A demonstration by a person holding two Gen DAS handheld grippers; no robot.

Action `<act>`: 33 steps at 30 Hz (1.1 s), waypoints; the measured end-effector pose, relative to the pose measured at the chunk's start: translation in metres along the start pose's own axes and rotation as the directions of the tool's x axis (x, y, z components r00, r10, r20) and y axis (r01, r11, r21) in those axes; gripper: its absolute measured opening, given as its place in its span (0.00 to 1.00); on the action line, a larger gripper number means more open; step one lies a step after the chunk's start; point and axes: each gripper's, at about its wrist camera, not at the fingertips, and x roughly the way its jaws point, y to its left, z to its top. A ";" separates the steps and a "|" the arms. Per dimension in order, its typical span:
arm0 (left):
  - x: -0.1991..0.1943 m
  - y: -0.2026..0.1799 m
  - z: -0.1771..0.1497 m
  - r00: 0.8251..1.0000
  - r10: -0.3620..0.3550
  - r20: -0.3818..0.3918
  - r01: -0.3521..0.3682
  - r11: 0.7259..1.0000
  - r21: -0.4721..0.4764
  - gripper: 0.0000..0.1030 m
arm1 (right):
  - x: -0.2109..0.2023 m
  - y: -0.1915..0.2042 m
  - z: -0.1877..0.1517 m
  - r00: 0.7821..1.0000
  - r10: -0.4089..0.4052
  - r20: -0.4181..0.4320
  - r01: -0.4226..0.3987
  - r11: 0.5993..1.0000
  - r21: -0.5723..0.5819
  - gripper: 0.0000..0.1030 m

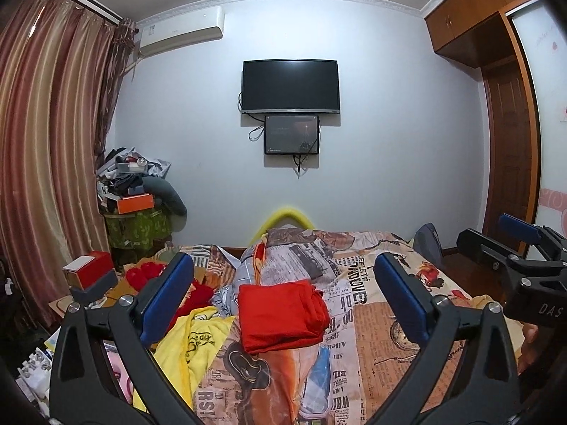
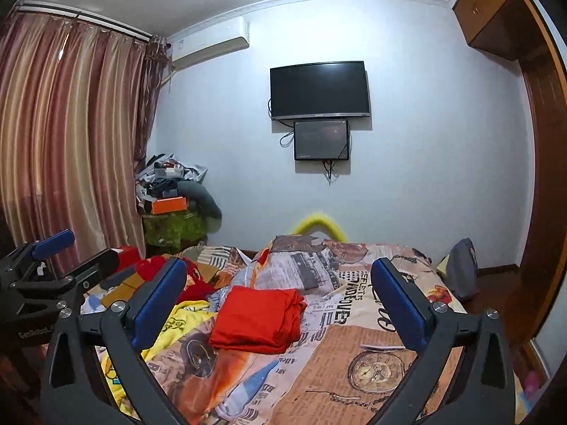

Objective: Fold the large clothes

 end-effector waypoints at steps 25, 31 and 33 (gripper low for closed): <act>0.005 -0.003 -0.002 1.000 -0.014 -0.015 0.014 1.000 -0.006 0.99 | -0.008 -0.004 -0.001 1.000 0.007 -0.023 -0.006 0.999 0.033 1.00; 0.007 -0.006 -0.004 1.000 -0.017 -0.024 0.017 1.000 -0.017 0.99 | -0.008 -0.005 0.000 1.000 0.010 -0.030 -0.008 0.999 0.041 1.00; 0.007 -0.007 -0.004 0.999 -0.022 -0.028 0.022 1.000 -0.021 0.99 | -0.009 -0.005 0.000 0.999 0.010 -0.031 -0.008 0.999 0.042 1.00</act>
